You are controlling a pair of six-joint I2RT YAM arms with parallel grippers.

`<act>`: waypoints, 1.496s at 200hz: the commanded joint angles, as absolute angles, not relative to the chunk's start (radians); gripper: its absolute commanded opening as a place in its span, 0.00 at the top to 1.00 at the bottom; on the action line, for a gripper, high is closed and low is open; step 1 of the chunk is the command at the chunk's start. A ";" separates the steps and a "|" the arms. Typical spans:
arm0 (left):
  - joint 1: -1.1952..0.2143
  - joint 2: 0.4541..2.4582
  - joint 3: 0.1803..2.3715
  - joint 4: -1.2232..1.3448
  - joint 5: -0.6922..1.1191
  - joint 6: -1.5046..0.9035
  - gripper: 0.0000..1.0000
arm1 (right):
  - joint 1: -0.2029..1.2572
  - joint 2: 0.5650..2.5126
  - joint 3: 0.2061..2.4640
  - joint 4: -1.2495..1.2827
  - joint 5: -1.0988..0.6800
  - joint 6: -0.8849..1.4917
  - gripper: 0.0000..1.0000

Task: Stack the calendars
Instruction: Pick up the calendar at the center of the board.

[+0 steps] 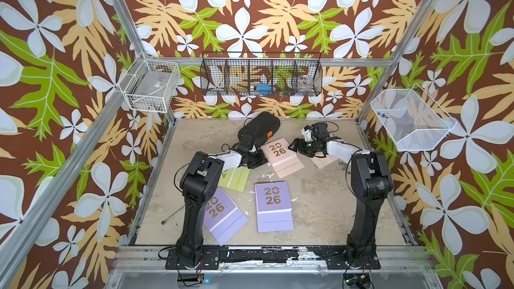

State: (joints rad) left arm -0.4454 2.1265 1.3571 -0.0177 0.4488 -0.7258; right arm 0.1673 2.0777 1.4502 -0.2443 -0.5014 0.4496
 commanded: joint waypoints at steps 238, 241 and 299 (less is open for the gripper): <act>-0.453 2.218 1.425 -0.043 0.518 -0.732 0.87 | 0.070 2.100 1.256 0.130 -1.101 0.593 0.25; -0.453 2.218 1.425 -0.043 0.517 -0.732 0.87 | 0.070 2.102 1.255 0.137 -1.105 0.598 0.25; -0.454 2.221 1.430 -0.042 0.520 -0.734 0.87 | 0.073 2.127 1.258 0.206 -1.152 0.653 0.34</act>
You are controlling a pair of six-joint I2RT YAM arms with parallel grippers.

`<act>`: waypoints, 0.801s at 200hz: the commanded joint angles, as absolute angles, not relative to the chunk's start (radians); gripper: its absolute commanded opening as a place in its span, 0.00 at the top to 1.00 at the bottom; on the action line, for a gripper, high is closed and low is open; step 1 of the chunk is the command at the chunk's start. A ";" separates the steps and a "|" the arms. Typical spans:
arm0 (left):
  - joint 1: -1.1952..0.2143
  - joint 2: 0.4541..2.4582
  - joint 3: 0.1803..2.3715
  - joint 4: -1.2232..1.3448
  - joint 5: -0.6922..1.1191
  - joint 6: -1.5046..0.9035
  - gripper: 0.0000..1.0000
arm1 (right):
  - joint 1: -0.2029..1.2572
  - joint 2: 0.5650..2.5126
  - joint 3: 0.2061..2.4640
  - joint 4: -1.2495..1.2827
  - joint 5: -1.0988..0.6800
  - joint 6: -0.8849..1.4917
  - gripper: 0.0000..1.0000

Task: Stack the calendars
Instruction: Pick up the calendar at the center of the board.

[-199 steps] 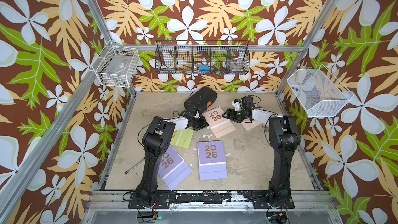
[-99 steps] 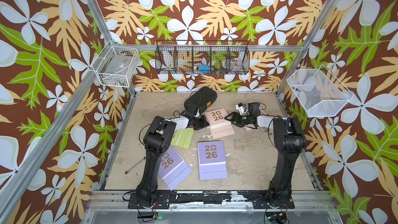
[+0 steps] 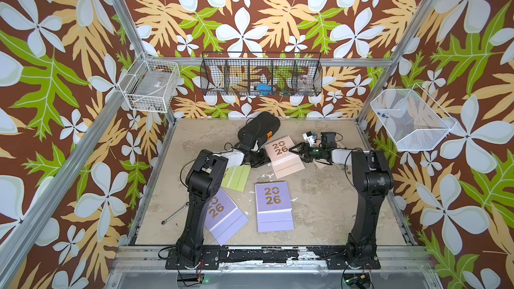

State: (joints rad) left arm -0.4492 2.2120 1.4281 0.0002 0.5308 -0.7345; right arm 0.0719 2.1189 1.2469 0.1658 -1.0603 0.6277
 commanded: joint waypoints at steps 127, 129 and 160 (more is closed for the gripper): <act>-0.453 2.194 1.434 -0.049 0.515 -0.739 0.86 | 0.065 2.112 1.249 0.201 -1.016 0.677 0.70; -0.452 2.194 1.434 -0.049 0.515 -0.738 0.86 | 0.064 2.110 1.248 0.201 -1.014 0.677 0.70; -0.451 2.170 1.431 -0.054 0.511 -0.738 0.86 | 0.054 2.075 1.222 0.202 -0.991 0.677 0.78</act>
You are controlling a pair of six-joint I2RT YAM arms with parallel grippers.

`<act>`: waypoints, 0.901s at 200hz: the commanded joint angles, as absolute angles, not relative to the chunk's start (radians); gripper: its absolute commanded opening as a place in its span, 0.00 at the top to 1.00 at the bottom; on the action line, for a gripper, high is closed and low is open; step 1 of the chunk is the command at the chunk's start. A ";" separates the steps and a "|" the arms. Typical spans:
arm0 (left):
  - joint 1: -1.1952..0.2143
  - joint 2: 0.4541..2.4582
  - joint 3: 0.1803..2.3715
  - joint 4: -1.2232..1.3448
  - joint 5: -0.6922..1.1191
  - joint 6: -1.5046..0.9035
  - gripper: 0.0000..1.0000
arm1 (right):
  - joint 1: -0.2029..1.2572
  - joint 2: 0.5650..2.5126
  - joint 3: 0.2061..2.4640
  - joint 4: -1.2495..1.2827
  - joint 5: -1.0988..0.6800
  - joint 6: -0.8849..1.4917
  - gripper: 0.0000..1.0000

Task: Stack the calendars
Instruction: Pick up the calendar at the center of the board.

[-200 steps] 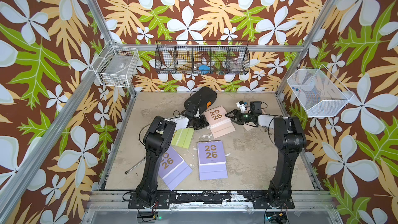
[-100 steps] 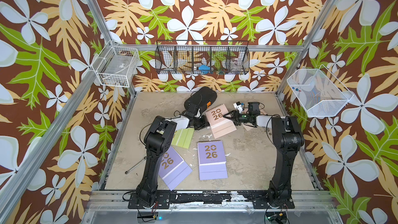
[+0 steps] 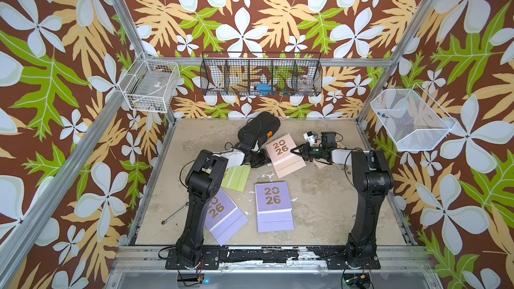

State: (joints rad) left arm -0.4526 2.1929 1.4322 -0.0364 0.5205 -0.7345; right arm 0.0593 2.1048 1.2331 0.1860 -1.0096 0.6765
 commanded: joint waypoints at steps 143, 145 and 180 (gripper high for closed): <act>-0.449 1.831 1.156 -0.006 0.463 -0.765 0.85 | 0.040 1.615 0.840 0.328 -0.884 0.840 0.87; -0.449 1.824 1.148 -0.004 0.462 -0.767 0.85 | 0.040 1.606 0.833 0.329 -0.882 0.842 0.87; -0.449 1.727 1.027 0.031 0.454 -0.791 0.85 | 0.044 1.453 0.716 0.325 -0.871 0.891 0.87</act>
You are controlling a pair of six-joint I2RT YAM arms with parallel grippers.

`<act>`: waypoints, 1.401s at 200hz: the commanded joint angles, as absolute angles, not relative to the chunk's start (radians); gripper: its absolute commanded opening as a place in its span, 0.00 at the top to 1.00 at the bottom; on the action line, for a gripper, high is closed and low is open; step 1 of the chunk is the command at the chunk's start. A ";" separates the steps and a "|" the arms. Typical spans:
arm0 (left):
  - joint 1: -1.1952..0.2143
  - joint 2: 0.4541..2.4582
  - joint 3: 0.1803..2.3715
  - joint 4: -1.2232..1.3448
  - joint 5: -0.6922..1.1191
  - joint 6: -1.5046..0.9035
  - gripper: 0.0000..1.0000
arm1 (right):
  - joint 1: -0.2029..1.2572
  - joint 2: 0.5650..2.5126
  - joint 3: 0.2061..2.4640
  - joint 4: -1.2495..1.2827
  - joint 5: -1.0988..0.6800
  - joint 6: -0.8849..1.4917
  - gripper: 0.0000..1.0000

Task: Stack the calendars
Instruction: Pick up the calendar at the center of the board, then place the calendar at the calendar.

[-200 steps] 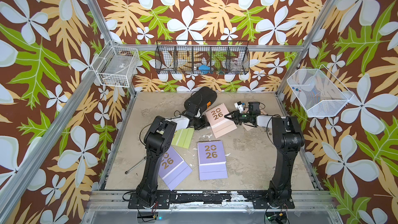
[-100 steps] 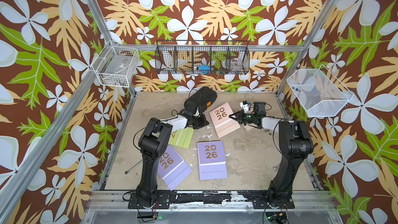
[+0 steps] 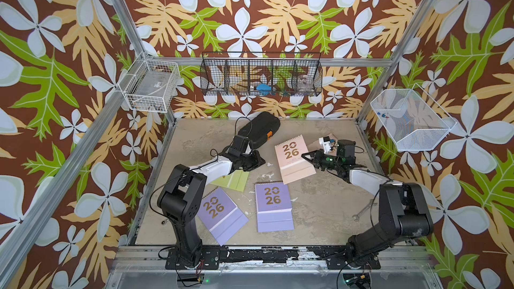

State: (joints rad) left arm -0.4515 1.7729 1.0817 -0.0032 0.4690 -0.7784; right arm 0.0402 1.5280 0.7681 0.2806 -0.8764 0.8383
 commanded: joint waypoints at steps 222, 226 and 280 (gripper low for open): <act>-0.469 1.350 0.521 0.100 0.387 -0.847 0.85 | 0.563 0.803 0.224 0.391 -0.445 1.242 0.84; -0.471 1.351 0.519 0.101 0.388 -0.847 0.85 | 0.570 0.807 0.221 0.402 -0.437 1.247 0.84; -0.498 1.373 0.500 0.130 0.392 -0.863 0.85 | 0.635 0.878 0.207 0.505 -0.383 1.291 0.84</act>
